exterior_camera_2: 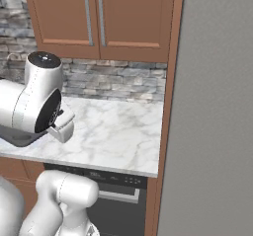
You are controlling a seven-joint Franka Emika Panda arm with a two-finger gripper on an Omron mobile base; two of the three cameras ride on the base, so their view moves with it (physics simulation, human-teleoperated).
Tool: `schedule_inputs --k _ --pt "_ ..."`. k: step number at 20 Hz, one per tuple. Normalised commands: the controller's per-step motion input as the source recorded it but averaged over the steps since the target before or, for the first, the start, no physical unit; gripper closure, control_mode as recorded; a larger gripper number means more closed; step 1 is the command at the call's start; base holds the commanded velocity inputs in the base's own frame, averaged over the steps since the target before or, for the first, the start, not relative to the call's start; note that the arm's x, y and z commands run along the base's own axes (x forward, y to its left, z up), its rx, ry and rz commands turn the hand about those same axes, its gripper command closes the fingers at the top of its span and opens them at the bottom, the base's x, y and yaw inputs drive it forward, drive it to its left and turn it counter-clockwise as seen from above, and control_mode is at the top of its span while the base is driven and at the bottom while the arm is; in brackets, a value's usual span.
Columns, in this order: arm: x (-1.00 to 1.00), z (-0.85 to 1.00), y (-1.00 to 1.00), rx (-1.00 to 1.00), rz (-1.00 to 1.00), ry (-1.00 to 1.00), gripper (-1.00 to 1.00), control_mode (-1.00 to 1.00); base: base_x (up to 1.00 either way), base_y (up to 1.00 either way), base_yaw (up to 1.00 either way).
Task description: Take the squash and avocado out of the freezer and place them in the tupperware container on the counter. Then put the tupperware containing the vegetables back in the freezer.
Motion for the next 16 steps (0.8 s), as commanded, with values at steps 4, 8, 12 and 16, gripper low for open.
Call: schedule_inputs --k 4,8,12,16 --pt "-0.06 0.46 0.00 0.00 0.00 -0.03 1.00 -1.00 0.00 0.00 0.00" --pt "-0.01 0.20 0.00 0.00 0.00 -0.02 1.00 -1.00 0.00 0.00 0.00" --pt "0.00 0.00 0.01 0.00 0.00 0.00 1.00 -1.00 0.00 0.00 0.00" --pt "-0.20 0.00 0.00 0.00 0.00 0.00 1.00 -1.00 0.00 0.00 0.00"
